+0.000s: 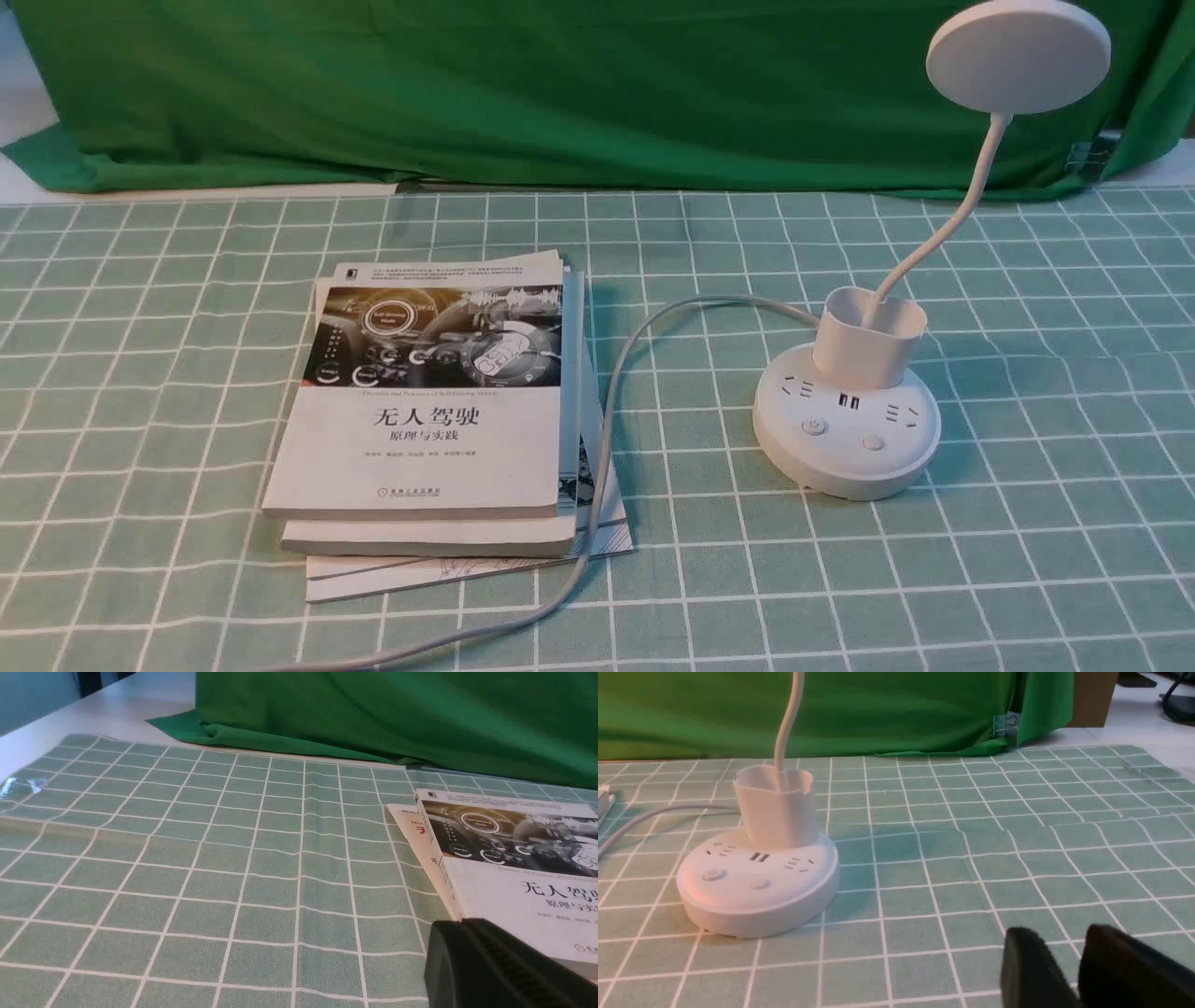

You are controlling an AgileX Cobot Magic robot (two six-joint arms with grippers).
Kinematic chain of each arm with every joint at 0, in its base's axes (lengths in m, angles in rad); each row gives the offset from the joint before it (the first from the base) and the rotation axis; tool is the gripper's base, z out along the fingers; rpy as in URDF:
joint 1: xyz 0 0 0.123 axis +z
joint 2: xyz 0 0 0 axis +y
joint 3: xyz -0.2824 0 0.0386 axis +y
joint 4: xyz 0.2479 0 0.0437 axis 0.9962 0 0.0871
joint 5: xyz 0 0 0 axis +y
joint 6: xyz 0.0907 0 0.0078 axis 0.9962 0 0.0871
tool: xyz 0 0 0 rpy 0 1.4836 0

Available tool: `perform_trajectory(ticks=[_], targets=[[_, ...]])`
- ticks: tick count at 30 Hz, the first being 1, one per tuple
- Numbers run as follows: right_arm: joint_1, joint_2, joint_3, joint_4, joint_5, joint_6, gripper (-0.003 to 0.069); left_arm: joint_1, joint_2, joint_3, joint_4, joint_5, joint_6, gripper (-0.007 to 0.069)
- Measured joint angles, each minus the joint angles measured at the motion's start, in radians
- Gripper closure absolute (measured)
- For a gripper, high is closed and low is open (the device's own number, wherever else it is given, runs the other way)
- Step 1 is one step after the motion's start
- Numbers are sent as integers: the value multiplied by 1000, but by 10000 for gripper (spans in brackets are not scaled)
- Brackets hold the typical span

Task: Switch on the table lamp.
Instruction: 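Press the button on the base of the white desk lamp with the right gripper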

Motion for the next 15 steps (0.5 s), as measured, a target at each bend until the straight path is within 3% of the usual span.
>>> perform_trajectory(ticks=[15], targets=[[0,0,0,0,0,0,421,0,0,0,0,0,0,603]])
